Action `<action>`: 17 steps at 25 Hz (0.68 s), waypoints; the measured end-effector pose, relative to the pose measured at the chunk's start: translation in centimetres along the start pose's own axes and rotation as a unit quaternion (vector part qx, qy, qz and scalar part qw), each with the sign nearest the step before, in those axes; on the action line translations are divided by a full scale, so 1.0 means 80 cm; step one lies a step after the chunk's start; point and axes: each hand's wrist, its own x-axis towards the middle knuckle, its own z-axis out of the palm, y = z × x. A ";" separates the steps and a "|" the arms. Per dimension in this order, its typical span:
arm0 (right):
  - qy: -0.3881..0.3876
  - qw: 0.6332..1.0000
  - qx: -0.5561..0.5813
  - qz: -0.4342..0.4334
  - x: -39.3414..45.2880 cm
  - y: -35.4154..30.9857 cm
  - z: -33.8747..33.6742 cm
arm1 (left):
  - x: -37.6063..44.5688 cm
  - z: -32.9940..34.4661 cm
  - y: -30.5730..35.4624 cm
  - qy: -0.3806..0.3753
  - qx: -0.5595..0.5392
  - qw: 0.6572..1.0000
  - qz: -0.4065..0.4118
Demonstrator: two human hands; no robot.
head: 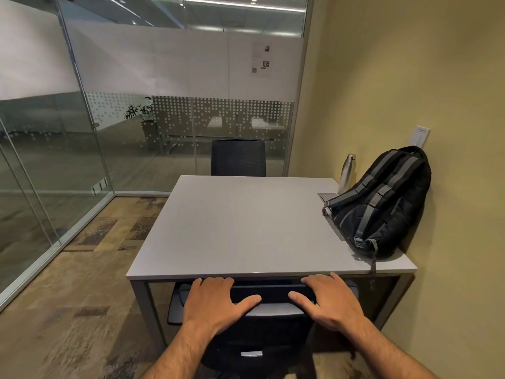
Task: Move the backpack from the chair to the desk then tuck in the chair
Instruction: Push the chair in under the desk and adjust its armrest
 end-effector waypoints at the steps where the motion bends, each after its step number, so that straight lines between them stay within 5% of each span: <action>1: 0.002 1.000 -0.004 -0.002 0.006 0.002 0.000 | 0.006 0.001 0.000 0.003 0.000 1.000 -0.001; 17: 0.036 0.999 -0.022 -0.011 0.091 0.023 0.006 | 0.093 0.012 -0.007 0.012 0.020 1.000 0.002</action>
